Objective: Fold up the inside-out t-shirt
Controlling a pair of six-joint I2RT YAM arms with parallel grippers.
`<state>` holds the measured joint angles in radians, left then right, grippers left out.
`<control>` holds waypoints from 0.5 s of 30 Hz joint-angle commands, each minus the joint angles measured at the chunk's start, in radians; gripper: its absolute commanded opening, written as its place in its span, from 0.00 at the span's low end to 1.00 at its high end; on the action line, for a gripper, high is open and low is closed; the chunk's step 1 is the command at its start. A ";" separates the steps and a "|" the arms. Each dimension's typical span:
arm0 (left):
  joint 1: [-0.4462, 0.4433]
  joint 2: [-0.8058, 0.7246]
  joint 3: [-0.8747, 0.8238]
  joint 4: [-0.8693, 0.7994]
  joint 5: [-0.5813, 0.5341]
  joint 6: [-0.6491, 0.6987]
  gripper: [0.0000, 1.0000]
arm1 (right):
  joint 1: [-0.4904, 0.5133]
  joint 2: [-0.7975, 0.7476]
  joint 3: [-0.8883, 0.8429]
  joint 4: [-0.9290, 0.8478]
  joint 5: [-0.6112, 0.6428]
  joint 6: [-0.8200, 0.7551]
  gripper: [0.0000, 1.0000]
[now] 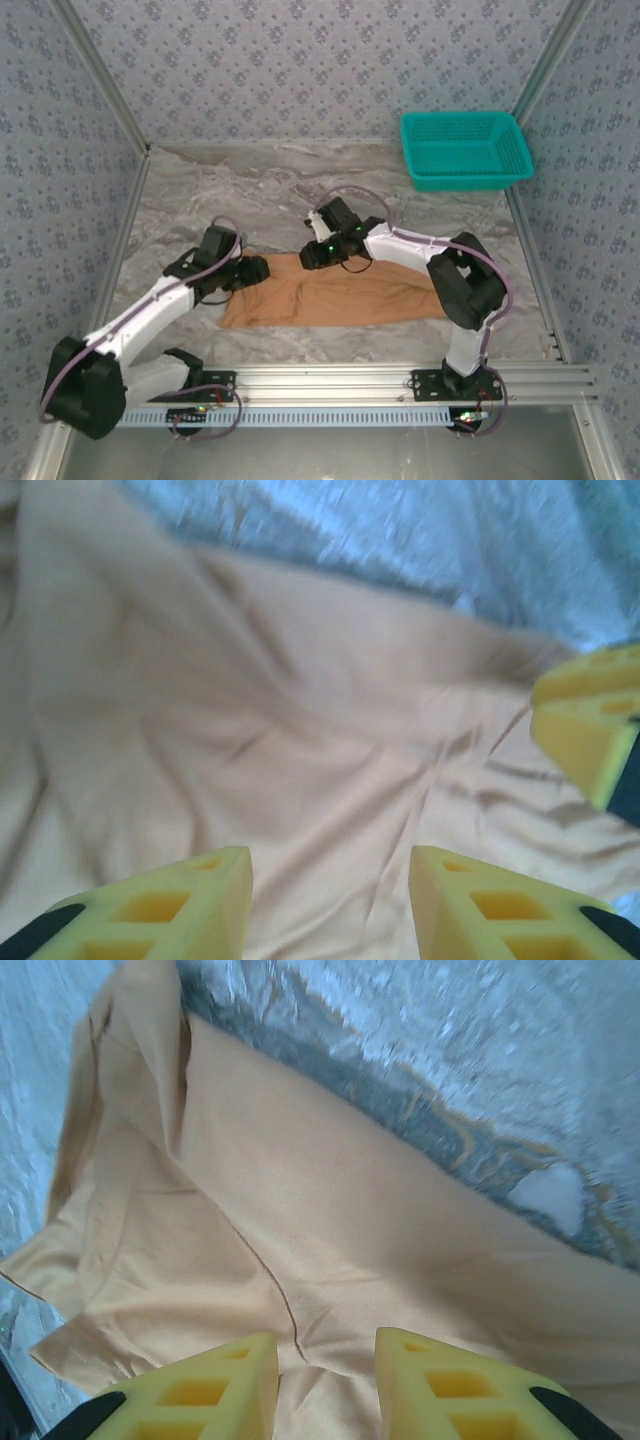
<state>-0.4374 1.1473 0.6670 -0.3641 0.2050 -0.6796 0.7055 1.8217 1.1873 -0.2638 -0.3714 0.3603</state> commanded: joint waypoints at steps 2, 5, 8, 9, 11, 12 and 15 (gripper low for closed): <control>0.026 0.205 0.099 0.162 -0.009 0.066 0.44 | -0.075 -0.040 -0.074 -0.047 0.036 0.026 0.33; 0.037 0.331 0.146 0.189 0.007 0.093 0.44 | -0.119 -0.072 -0.116 -0.072 0.051 0.017 0.33; 0.041 0.409 0.172 0.178 0.003 0.115 0.44 | -0.157 -0.068 -0.149 -0.086 0.062 0.015 0.33; 0.041 0.422 0.168 0.173 -0.009 0.122 0.44 | -0.170 -0.064 -0.163 -0.083 0.070 0.014 0.33; 0.045 0.440 0.149 0.167 -0.027 0.137 0.44 | -0.193 -0.051 -0.189 -0.080 0.078 0.009 0.33; 0.048 0.450 0.138 0.158 -0.039 0.146 0.44 | -0.207 -0.043 -0.199 -0.085 0.074 0.009 0.33; 0.061 0.470 0.102 0.156 -0.049 0.162 0.44 | -0.236 -0.041 -0.233 -0.086 0.068 0.005 0.33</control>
<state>-0.3920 1.5978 0.8009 -0.1986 0.1860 -0.5613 0.4961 1.7760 0.9958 -0.3031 -0.3340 0.3691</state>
